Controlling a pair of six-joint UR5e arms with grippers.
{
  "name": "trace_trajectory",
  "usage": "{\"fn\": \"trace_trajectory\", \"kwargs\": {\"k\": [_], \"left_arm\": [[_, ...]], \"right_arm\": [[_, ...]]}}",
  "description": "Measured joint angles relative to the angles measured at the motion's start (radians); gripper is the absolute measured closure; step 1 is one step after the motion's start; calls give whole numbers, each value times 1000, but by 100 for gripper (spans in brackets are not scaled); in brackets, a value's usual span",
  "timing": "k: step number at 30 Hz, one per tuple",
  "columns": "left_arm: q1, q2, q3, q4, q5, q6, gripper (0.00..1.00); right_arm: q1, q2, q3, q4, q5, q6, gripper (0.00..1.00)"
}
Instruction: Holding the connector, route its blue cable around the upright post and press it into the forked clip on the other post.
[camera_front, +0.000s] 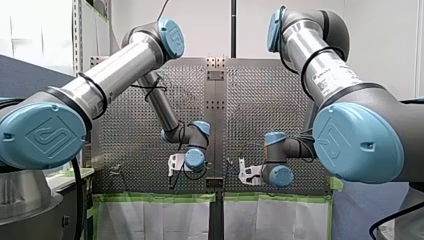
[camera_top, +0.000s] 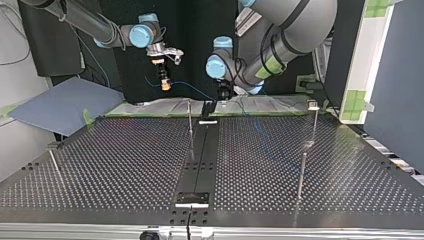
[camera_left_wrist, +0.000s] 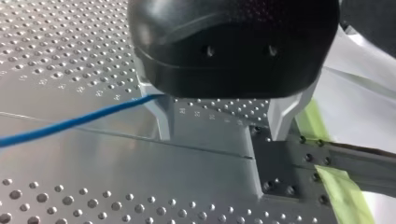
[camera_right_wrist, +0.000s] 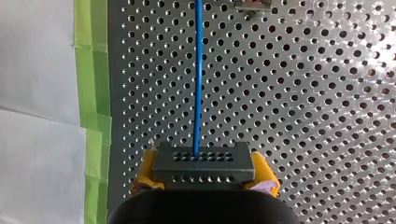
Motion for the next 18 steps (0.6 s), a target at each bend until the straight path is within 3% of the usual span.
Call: {"fn": "trace_trajectory", "kwargs": {"k": [10, 18], "left_arm": [[-8, -41, 40, -30, 27, -31, 0], [-14, -62, 54, -19, 33, -36, 0]], "right_arm": [[0, 0, 0, -3, -3, 4, 100], [0, 0, 0, -3, -5, 6, 100]]}}
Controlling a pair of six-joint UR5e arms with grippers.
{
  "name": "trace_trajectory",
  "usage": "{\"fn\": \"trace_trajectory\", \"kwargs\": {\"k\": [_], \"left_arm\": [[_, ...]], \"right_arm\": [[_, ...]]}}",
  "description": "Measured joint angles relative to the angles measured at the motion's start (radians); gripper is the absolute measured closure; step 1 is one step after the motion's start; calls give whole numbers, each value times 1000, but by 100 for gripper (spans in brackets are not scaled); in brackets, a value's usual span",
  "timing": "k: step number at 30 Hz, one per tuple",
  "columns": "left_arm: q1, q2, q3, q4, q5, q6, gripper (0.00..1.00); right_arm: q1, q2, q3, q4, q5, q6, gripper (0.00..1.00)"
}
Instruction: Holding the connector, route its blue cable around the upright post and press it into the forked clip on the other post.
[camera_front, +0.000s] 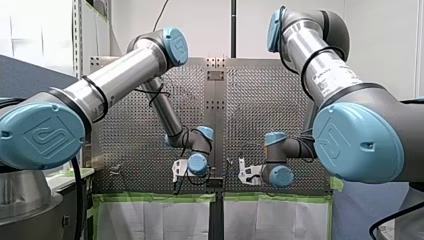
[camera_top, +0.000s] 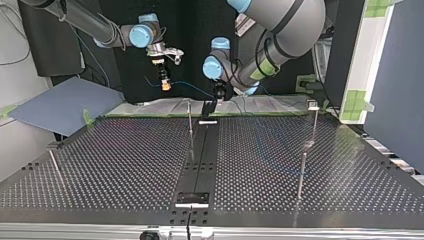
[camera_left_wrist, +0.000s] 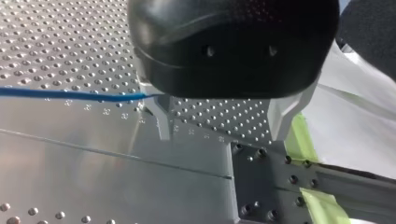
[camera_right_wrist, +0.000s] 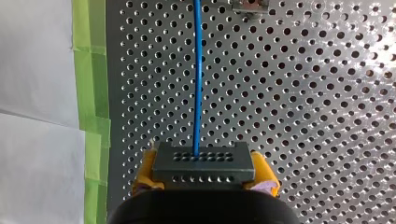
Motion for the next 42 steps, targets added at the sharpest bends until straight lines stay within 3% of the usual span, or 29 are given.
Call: {"fn": "trace_trajectory", "kwargs": {"k": [10, 20, 22, 23, 25, 26, 27, 28, 42], "left_arm": [[-1, -1, 1, 4, 11, -24, 0], [-3, 0, 0, -7, -40, -32, 0], [-5, 0, 0, -7, -52, -35, 29], [-6, 0, 0, -6, -56, -36, 29], [-8, -1, 0, -4, -60, -40, 81], [-8, -1, -1, -2, -60, -41, 81], [-10, -1, -1, -1, -61, -42, 95], [-11, -1, -1, 1, -61, -43, 100], [-33, 0, -14, 4, -59, -45, 100]], "right_arm": [[0, 0, 0, 5, 0, 2, 100], [-2, 0, 0, 5, -1, 3, 100], [-4, 0, 0, 5, -1, 3, 100], [-4, 0, 0, 5, -1, 3, 100], [-6, 0, 0, 5, -1, 3, 100], [-7, 0, 0, 5, -2, 3, 100], [-8, 0, 0, 5, -1, 3, 100], [-9, 0, 0, 5, -2, 3, 100], [-39, 0, 0, 6, -1, -1, 100]]}}
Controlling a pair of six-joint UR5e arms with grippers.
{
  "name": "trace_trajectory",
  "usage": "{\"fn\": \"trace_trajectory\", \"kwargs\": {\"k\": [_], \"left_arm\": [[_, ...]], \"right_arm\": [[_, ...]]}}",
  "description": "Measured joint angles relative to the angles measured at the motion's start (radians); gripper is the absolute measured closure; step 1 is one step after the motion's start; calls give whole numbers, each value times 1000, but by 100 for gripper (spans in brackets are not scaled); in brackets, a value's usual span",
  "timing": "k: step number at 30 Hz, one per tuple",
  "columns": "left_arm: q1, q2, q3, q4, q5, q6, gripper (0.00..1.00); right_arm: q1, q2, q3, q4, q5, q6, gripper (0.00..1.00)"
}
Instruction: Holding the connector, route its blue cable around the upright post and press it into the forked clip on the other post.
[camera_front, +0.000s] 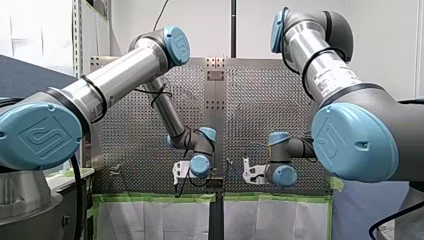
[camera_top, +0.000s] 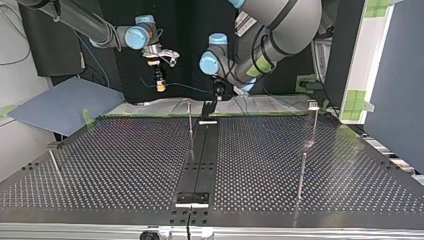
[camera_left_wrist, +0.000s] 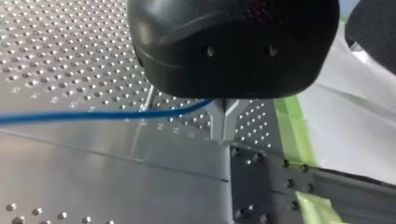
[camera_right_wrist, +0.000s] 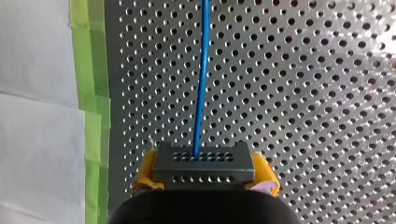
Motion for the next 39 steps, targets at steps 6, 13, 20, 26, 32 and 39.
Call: {"fn": "trace_trajectory", "kwargs": {"k": [6, 13, 20, 26, 32, 39], "left_arm": [[-23, 0, -11, 0, -2, 3, 100], [-51, 2, -10, 5, -3, 6, 100], [-63, 3, -3, 10, -3, 7, 100], [-67, 4, 20, 9, -2, 7, 100], [-68, 4, 45, 10, 3, 4, 100], [-62, 3, 51, 21, 28, 1, 100]], "right_arm": [[-21, 0, -2, -5, 0, 3, 100], [-40, 0, -15, 0, -1, 4, 100], [-50, 0, -36, 13, -4, 4, 100], [-66, 0, -52, 26, -5, 4, 100], [-84, 0, -68, 38, -10, 9, 100], [-102, 0, -80, 56, -17, 11, 100]]}}
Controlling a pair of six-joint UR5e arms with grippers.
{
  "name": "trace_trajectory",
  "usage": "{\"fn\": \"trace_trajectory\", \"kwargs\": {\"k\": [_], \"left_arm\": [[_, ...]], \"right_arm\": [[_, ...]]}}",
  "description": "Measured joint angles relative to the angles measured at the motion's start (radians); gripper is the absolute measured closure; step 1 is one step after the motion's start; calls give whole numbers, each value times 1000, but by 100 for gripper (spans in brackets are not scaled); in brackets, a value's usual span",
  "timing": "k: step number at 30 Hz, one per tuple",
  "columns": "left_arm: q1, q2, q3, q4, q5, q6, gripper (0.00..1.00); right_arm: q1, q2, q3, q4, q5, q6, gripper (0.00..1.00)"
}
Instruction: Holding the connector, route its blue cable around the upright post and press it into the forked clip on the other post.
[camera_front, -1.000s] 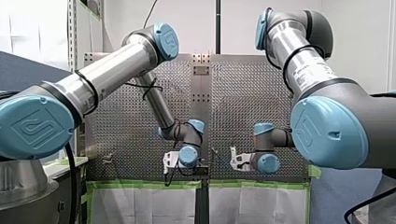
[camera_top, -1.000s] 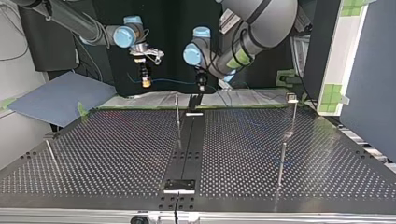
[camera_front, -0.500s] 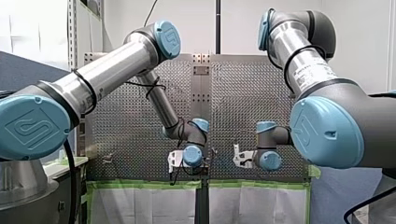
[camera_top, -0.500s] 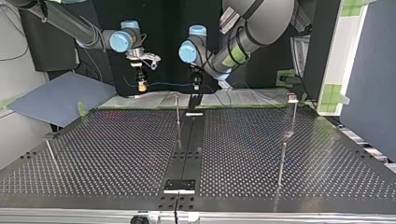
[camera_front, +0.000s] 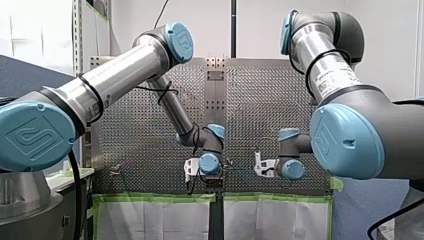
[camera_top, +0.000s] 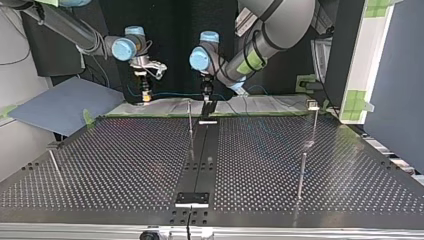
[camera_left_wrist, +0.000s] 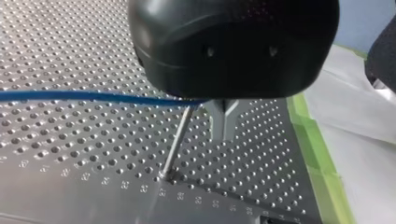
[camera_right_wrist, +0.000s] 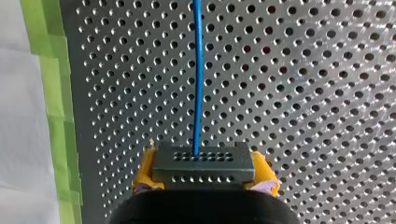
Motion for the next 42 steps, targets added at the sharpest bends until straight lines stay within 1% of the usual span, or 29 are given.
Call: {"fn": "trace_trajectory", "kwargs": {"k": [5, 11, 17, 23, 28, 36, 42], "left_arm": [[5, 0, 0, 9, 13, -1, 100], [8, 0, 0, 25, 27, -2, 100], [13, 0, 5, 28, 36, -3, 100], [22, -1, 17, 28, 46, -4, 100], [36, -4, 24, 24, 58, -15, 100], [52, -10, 36, 2, 83, -29, 100], [57, -24, 42, -6, 95, -39, 100]], "right_arm": [[-11, 0, -2, 4, -1, 1, 100], [-17, 0, -2, 4, -4, 0, 100], [-19, 0, -2, 3, -14, 0, 100], [-21, 0, -6, 2, -15, 1, 100], [-23, 0, -14, 1, -15, 1, 100], [-24, 1, -27, 3, -17, 1, 100], [-25, 1, -29, 4, -17, -4, 100]]}}
